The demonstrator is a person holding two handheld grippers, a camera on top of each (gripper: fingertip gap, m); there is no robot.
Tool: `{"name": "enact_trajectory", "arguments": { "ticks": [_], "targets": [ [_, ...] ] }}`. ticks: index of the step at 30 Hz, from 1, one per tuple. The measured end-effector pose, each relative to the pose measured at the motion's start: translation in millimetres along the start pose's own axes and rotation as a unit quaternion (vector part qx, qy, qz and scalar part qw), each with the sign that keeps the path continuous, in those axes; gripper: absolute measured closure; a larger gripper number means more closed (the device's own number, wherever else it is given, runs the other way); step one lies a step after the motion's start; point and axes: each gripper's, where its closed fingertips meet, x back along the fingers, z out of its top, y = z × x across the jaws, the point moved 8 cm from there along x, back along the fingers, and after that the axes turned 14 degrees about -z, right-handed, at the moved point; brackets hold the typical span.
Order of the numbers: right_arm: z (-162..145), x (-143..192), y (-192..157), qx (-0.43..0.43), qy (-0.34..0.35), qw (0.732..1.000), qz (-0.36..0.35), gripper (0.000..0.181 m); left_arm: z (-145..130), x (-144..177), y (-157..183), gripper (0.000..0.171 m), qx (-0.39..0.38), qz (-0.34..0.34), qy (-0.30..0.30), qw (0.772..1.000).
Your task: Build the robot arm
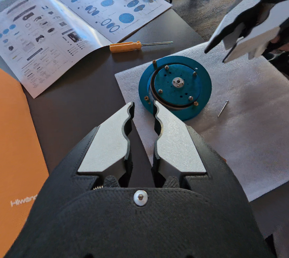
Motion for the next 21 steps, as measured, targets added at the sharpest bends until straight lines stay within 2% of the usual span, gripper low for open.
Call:
{"name": "enact_trajectory", "arguments": {
  "ticks": [4,7,10,13,17,21],
  "targets": [
    [5.8,0.0,-5.0,0.047,0.026,0.998,-0.039,0.151,9.8,-20.1,-5.0,0.154,0.009,-0.011,-0.049,0.999],
    [-2.0,1.0,-3.8,0.030,0.026,0.999,-0.027,0.151,7.5,-29.5,-8.6,0.153,0.019,0.019,-0.097,0.995],
    [-9.3,4.9,-1.1,0.012,0.034,0.999,-0.025,0.151,7.6,-31.9,-7.2,0.164,0.072,-0.014,-0.096,0.993],
    [-12.3,9.3,0.2,0.003,0.044,0.999,-0.023,0.152,7.0,-32.4,-6.9,0.167,0.100,-0.038,-0.091,0.990],
    [-14.3,12.2,1.6,0.008,0.046,0.999,-0.023,0.152,7.4,-33.0,-7.0,0.167,0.093,-0.037,-0.091,0.991],
    [-18.1,13.9,2.8,0.009,0.047,0.999,-0.019,0.153,10.0,-32.9,-6.9,0.167,0.051,-0.043,-0.122,0.990]
  ]
}}
